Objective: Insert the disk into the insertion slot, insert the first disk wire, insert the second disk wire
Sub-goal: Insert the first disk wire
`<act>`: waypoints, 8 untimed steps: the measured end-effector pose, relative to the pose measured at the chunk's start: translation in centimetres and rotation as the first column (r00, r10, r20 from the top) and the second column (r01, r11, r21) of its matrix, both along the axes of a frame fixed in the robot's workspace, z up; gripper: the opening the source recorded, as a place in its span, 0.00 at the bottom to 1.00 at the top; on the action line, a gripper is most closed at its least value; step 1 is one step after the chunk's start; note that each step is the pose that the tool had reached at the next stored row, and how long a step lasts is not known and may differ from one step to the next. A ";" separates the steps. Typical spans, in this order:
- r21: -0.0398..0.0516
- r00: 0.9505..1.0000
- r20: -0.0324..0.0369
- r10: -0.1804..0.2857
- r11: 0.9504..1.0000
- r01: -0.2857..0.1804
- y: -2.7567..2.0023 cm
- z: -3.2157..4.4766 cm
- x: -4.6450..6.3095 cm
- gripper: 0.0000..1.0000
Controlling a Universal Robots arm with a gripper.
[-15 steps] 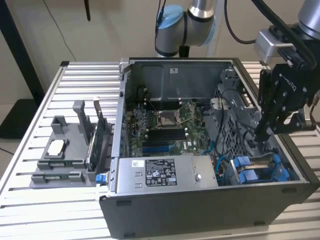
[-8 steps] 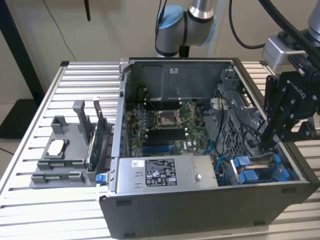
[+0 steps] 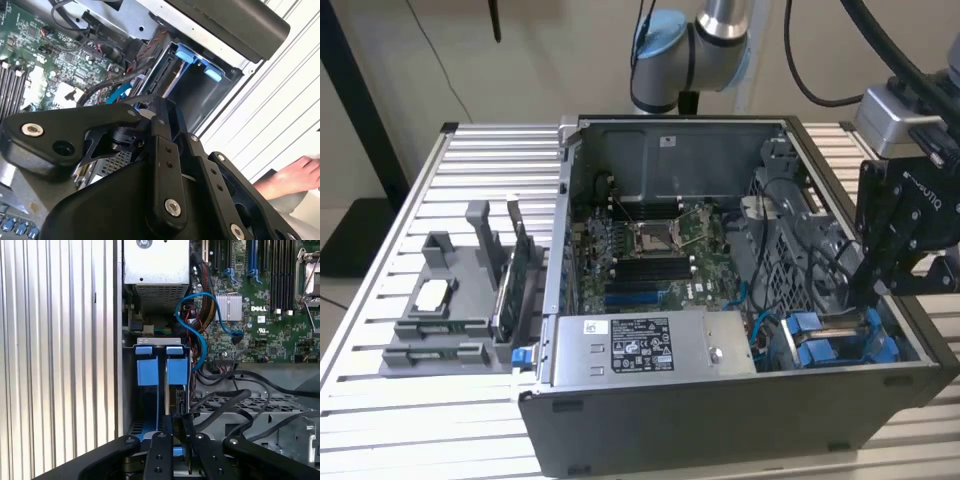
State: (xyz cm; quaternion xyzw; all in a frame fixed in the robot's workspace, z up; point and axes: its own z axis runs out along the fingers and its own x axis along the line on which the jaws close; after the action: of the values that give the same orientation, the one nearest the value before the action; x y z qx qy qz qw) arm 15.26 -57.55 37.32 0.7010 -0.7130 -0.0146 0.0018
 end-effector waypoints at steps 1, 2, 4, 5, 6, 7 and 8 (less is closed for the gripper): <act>0.000 1.000 0.000 0.000 1.000 0.000 0.00 -0.08 0.0 0.19; 0.000 1.000 0.000 0.000 1.000 0.000 0.00 -0.13 0.1 0.19; 0.001 1.000 0.000 0.000 1.000 0.000 0.00 -0.23 0.2 0.19; 0.001 1.000 0.000 0.000 1.000 0.000 0.00 -0.33 0.3 0.19; 0.001 1.000 0.000 0.000 1.000 0.000 0.00 -0.43 0.4 0.19; 0.001 1.000 0.000 0.000 1.000 0.000 0.00 -0.53 0.5 0.19; 0.001 1.000 0.000 0.000 1.000 0.000 0.00 -0.62 0.5 0.19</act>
State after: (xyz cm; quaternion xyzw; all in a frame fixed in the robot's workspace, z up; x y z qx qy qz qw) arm 15.78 -57.55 36.70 0.7011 -0.7129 -0.0148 0.0014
